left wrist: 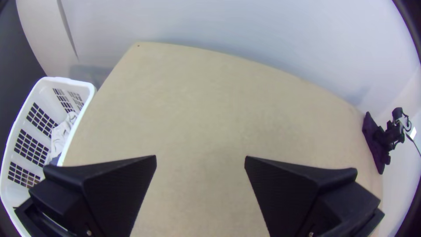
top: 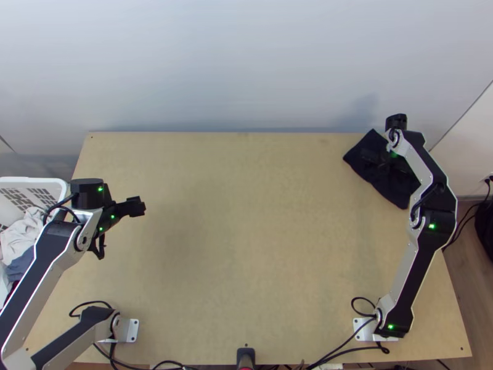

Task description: Fold the t-shirt

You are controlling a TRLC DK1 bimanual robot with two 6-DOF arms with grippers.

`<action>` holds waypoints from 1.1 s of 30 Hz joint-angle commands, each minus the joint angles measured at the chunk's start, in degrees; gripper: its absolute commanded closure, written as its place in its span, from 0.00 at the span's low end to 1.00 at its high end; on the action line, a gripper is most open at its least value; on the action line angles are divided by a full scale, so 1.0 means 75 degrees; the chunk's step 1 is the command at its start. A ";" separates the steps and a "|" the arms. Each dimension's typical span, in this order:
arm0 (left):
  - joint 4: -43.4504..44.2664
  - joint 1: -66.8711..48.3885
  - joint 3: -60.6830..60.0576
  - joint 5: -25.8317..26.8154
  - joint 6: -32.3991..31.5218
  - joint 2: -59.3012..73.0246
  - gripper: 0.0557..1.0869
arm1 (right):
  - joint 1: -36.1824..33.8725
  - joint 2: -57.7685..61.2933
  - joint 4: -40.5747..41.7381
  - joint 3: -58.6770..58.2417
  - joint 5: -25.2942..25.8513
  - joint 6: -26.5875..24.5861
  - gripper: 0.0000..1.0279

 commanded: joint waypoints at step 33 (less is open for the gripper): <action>0.1745 0.0842 -0.2409 -0.0327 0.1079 -0.2790 0.05 | 0.3807 -0.9563 0.2131 -0.7789 0.1619 -0.0553 0.03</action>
